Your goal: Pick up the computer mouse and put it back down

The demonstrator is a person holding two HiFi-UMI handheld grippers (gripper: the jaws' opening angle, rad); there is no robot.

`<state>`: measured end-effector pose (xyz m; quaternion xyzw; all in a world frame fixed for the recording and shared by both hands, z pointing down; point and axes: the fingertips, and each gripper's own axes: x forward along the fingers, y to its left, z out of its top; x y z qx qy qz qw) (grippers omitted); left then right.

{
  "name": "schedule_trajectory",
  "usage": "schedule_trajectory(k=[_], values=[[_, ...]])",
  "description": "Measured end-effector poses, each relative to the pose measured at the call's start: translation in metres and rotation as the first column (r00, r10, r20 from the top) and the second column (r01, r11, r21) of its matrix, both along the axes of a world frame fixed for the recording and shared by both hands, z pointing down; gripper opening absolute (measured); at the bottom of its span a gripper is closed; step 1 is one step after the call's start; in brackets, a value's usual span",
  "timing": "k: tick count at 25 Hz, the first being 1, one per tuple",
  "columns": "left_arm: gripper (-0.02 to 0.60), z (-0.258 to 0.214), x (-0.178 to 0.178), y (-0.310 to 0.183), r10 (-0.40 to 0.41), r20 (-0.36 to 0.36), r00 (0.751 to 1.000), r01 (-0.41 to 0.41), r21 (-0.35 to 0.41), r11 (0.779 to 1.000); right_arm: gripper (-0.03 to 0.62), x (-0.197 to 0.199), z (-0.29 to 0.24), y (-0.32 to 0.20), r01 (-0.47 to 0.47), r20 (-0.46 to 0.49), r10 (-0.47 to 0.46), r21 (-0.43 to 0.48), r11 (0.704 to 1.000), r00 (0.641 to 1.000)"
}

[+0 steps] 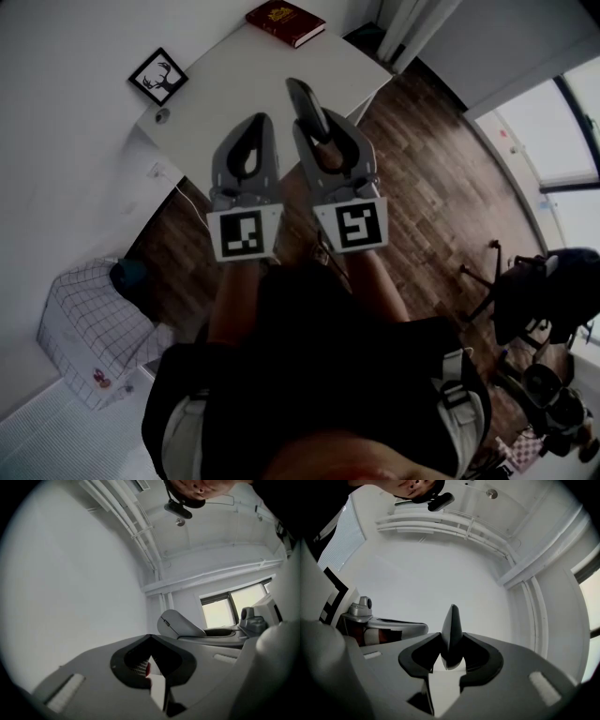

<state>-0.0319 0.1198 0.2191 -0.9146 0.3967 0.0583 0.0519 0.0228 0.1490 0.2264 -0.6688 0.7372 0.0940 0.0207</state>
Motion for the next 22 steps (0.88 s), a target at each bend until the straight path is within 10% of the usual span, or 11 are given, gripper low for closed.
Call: schedule_trajectory(k=[22], values=[[0.000, 0.006, 0.006, 0.012, 0.023, 0.038, 0.999, -0.023, 0.001, 1.000, 0.153, 0.003, -0.004, 0.013, 0.002, 0.017, -0.003, 0.014, 1.000, 1.000]])
